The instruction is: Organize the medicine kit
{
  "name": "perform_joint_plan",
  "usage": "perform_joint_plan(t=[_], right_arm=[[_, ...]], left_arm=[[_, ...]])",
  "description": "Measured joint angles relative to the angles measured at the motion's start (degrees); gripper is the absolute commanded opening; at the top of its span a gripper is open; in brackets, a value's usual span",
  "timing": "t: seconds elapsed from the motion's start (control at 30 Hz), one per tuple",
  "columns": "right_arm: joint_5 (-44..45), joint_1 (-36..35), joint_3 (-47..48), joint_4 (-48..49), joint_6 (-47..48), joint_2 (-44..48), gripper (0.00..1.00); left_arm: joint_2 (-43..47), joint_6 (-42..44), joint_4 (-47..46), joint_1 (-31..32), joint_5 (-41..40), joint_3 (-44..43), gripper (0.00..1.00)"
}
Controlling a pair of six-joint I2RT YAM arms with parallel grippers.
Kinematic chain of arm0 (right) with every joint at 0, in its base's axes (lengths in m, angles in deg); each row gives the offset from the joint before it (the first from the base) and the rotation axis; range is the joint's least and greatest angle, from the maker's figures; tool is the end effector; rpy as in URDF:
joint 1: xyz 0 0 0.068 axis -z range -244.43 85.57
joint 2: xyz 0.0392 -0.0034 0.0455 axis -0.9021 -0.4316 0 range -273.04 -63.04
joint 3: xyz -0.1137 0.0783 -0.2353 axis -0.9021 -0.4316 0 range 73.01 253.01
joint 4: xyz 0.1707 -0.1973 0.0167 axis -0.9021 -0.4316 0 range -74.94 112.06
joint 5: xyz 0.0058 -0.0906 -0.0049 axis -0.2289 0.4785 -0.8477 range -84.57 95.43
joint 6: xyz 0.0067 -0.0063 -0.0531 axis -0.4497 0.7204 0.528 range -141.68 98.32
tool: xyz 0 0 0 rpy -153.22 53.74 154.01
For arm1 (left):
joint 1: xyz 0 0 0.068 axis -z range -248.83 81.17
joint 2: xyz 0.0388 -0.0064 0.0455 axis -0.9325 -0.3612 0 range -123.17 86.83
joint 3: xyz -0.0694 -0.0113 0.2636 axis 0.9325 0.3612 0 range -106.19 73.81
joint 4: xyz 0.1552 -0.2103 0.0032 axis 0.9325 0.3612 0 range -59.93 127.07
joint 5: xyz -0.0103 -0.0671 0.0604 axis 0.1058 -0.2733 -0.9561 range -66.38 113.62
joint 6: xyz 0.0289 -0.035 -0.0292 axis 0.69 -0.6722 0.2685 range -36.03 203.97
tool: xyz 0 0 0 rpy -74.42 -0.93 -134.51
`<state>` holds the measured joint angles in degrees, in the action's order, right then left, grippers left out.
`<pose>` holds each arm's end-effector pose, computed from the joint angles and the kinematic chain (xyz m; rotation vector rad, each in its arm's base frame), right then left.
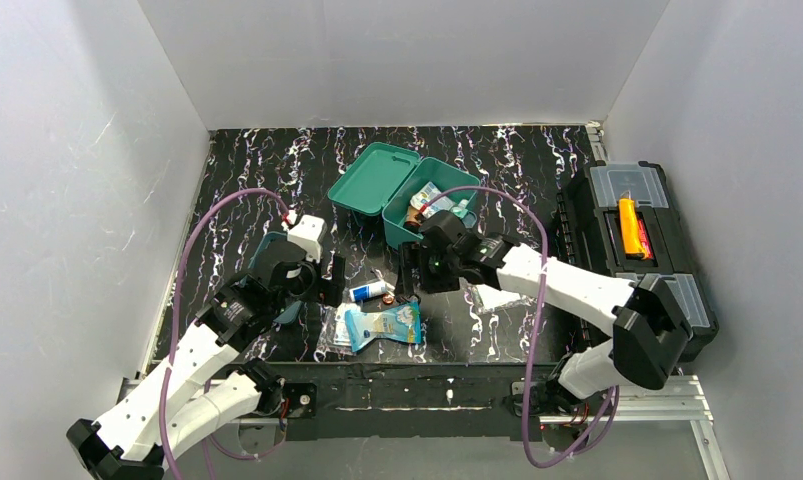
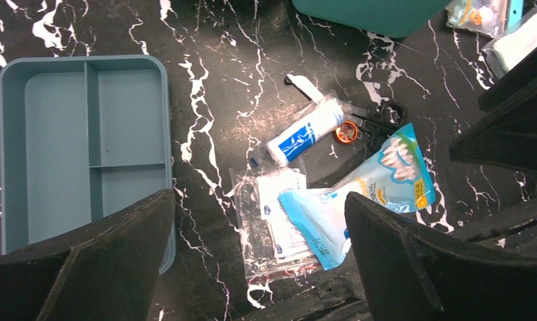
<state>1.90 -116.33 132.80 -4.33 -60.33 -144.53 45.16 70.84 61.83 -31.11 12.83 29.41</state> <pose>0.1858 0.2405 0.2583 -0.3261 2.5460 0.7540 0.1306 -0.0925 0.3077 0.3306 2.0601 -0.3488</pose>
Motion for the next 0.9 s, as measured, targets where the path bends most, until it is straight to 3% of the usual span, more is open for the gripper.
perform_joint_plan(t=[0.57, 0.9], right_arm=[[7.7, -4.9, 6.4, 0.9, -23.2, -12.6, 0.87], [8.4, -5.6, 12.9, 0.9, -32.2, -20.2, 0.87]], left_arm=[[2.6, -1.5, 2.7, 0.0, -9.8, -0.2, 0.98], [6.3, -2.6, 3.3, 0.0, -14.4, -0.2, 0.98]])
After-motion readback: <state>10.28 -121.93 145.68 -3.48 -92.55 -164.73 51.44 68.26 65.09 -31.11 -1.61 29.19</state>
